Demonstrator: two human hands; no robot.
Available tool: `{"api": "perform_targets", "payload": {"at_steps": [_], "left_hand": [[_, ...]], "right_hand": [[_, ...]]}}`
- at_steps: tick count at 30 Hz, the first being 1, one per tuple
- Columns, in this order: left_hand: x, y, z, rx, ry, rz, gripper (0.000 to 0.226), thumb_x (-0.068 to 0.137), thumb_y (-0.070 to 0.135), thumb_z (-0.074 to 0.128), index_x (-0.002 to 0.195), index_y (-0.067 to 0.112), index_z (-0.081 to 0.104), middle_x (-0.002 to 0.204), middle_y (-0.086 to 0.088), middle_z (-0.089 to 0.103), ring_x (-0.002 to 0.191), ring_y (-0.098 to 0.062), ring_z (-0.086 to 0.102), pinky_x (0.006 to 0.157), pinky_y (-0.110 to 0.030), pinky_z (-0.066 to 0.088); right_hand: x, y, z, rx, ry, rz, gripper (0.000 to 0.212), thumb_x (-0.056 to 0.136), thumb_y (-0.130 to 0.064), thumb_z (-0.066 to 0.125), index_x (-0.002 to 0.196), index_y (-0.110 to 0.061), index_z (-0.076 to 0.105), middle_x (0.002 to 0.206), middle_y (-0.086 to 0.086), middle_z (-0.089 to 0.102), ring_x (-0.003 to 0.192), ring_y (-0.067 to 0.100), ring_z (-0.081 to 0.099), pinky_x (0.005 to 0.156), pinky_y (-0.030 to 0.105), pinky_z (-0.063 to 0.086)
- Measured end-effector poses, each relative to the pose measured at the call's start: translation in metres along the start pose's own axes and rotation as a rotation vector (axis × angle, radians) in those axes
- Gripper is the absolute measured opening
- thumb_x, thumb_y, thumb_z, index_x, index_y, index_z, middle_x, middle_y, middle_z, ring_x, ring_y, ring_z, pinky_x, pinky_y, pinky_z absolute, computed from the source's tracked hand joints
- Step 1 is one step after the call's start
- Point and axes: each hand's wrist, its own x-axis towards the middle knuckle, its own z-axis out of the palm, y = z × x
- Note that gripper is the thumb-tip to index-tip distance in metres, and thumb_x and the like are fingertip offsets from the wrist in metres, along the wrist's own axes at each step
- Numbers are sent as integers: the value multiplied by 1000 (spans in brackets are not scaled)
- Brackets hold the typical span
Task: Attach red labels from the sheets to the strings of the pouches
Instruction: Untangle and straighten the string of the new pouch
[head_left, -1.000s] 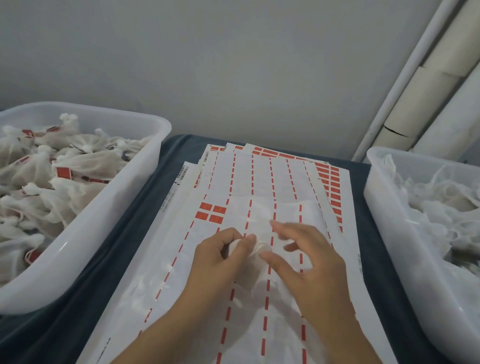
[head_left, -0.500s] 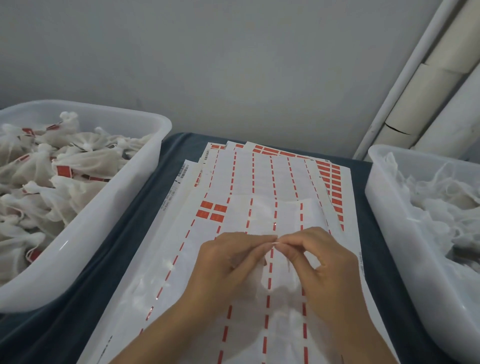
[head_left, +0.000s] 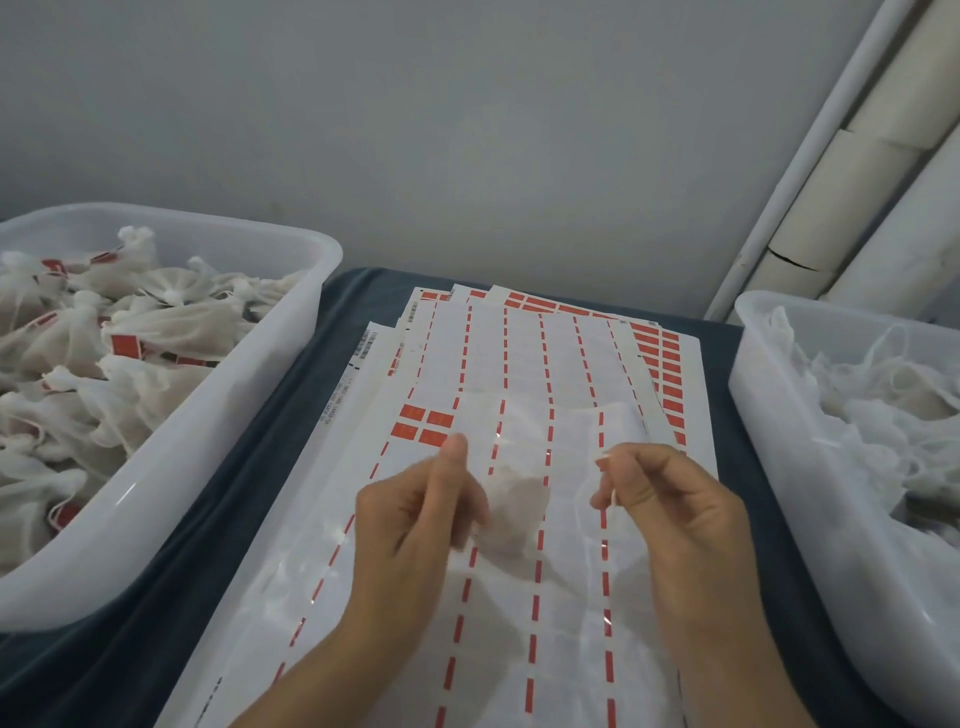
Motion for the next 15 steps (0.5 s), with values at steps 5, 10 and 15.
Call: {"api": "perform_targets", "payload": {"at_steps": [5,10,15], "left_hand": [[8,5,6,-176,-488,-608,67,81,63,22,78,21,75,67,0,70,51,-11,61,44,-16,43],[23,-4,-10,-798,-357,-791,40,87,37,44,81,12,75,95,-3,71,87,-19,68,73,-30,53],[31,-7,-15,-920,-225,-802,32,84,32,47,63,15,63,62,0,52,53,-11,48,46,-22,44]], "right_hand": [[-6,0,7,54,-218,-85,13,69,-37,60,65,-30,69,65,-13,68,70,3,65,65,3,45],[-8,7,11,-101,-492,-74,7,72,-38,62,73,-35,68,66,-17,67,63,3,64,64,10,49],[7,15,-3,-218,-380,46,10,76,-38,58,77,-29,63,70,-18,66,69,1,63,61,6,47]]}}
